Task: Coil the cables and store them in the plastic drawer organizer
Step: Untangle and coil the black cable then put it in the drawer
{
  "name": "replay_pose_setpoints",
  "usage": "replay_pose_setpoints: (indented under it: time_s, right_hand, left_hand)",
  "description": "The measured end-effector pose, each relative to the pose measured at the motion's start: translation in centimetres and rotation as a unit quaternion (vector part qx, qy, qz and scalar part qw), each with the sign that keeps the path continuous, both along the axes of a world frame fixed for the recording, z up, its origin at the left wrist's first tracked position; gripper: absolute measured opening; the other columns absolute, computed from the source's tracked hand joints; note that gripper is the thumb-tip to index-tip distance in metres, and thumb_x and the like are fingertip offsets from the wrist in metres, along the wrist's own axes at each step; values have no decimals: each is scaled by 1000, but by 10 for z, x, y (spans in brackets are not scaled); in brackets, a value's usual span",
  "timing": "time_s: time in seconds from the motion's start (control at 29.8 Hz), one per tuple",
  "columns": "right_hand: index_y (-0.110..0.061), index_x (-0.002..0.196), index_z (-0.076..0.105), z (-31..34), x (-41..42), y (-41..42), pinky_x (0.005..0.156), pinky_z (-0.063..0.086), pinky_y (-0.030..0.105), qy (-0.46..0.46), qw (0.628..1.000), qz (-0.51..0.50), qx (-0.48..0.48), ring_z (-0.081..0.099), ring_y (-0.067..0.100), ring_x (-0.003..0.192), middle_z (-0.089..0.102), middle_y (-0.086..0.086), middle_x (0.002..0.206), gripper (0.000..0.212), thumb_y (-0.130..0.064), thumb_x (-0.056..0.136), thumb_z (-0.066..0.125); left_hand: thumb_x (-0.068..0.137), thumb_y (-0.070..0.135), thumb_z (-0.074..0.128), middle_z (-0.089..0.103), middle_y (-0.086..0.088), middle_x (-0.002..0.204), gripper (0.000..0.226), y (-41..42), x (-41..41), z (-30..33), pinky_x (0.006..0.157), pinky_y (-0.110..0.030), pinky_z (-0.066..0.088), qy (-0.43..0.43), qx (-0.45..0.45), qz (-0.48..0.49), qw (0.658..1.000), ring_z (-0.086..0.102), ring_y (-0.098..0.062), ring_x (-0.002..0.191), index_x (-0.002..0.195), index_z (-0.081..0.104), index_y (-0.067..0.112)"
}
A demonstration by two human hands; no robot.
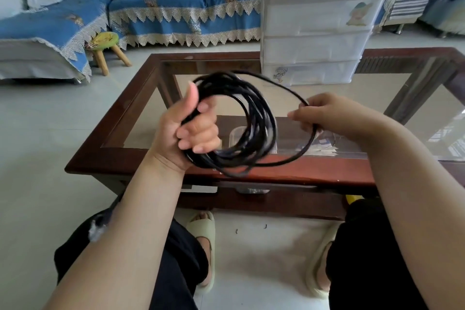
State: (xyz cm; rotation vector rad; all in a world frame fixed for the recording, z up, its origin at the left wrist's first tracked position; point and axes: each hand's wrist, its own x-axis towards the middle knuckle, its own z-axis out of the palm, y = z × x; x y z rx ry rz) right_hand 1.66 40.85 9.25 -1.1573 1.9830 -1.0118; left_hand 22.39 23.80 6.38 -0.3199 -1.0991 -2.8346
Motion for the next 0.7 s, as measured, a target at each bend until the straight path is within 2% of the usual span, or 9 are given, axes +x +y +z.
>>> replay_pose_setpoints:
  time_s: [0.1,0.17,0.34,0.37,0.4,0.47,0.54,0.57,0.7]
  right_hand:
    - [-8,78,55,-12,16,-7,62,56,29,-239,970,-17,-36,65,17,61,66,8,65,12,-8,90,56]
    - [-9,80,46,-21,23,-14,55,57,31,-346,932,-71,-78,63,19,55,62,11,67,14,1,91,49]
    - [-9,87,45,-24,16,-17,34,31,10,-609,777,-121,-106,35,1,41,54,2,68,9,-3,93,44]
    - [-10,91,45,-23,15,-17,34,29,10,-587,794,-119,-102,35,2,42,54,3,69,8,-2,93,45]
    - [-11,97,47,-24,15,-17,35,30,12,-506,849,-124,-89,36,4,44,57,3,70,9,-3,94,46]
    - [-17,104,52,-26,20,-17,41,39,21,-156,979,-132,-21,46,11,50,63,2,75,10,-13,95,51]
    - [-22,104,56,-34,27,-20,53,46,27,160,979,-121,19,56,19,62,67,1,83,13,-29,96,49]
    - [-21,106,57,-38,31,-21,57,45,29,229,967,-106,34,58,23,69,67,3,88,18,-33,96,47]
    - [-22,129,47,-58,51,-20,67,50,36,321,940,6,112,59,29,81,66,9,101,31,-28,100,38]
  left_hand:
    - [93,43,51,46,6,38,35,-7,-4,1,39,-17,35,-2,53,120,991,39,-5,29,77,45,13]
    - [95,49,43,42,8,36,39,-3,-8,-3,38,-14,36,-33,64,218,973,39,-4,28,73,42,17]
    - [97,48,44,33,10,36,41,9,-20,-8,38,-14,31,-94,119,390,908,32,-5,30,67,41,20]
    - [97,48,45,33,10,37,42,10,-21,-8,38,-15,31,-105,129,413,896,31,-5,31,66,42,20]
    - [97,48,46,32,10,38,42,12,-22,-9,38,-15,30,-113,135,430,886,30,-5,31,65,42,19]
    - [96,47,46,32,10,39,43,16,-25,-10,38,-16,30,-120,142,451,873,30,-4,32,64,43,19]
    - [96,46,47,32,10,40,43,18,-26,-12,38,-17,31,-124,149,469,861,30,-4,34,64,43,19]
    - [96,46,48,32,10,41,43,17,-26,-12,39,-17,31,-127,155,480,854,29,-4,35,63,42,19]
    - [96,46,49,32,10,46,43,9,-24,-12,41,-18,33,-138,185,532,814,30,-5,37,64,40,19]
